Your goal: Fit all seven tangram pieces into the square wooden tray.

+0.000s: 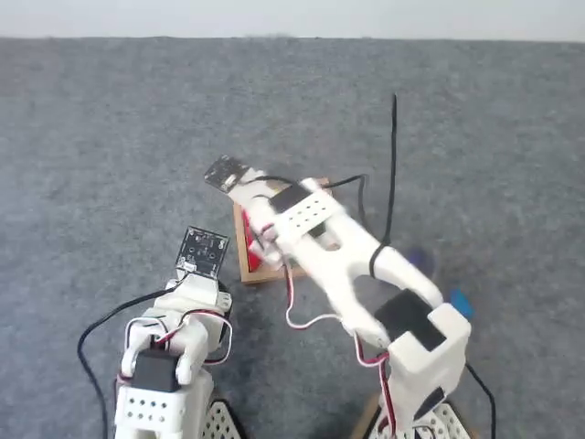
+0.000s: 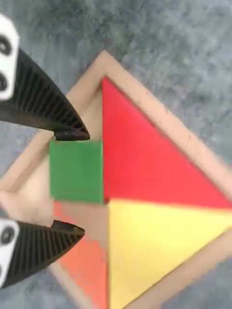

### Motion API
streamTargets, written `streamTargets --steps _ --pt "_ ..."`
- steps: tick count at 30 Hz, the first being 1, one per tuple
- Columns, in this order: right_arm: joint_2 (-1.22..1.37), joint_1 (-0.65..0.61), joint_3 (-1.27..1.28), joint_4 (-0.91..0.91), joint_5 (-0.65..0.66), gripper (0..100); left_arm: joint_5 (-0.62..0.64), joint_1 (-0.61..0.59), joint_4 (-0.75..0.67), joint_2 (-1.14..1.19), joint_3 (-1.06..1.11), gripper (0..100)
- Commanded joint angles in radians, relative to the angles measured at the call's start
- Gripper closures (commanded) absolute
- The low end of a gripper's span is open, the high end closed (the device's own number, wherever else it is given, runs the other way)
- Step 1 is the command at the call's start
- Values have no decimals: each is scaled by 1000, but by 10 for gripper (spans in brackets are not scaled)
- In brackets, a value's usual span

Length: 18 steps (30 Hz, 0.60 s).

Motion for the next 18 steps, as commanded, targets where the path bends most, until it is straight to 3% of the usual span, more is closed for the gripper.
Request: streamTargets --steps 1,7,14,18 --pt "-19 105 -52 -5 -18 736 -2 -2 3 -15 -10 981" --pt "-136 185 -11 10 -18 736 -2 -2 3 -15 -10 981" --pt "-243 110 258 -145 -17 738 -2 -2 3 -15 -10 981" --pt "-189 97 278 -150 -20 738 -2 -2 3 -15 -10 981"
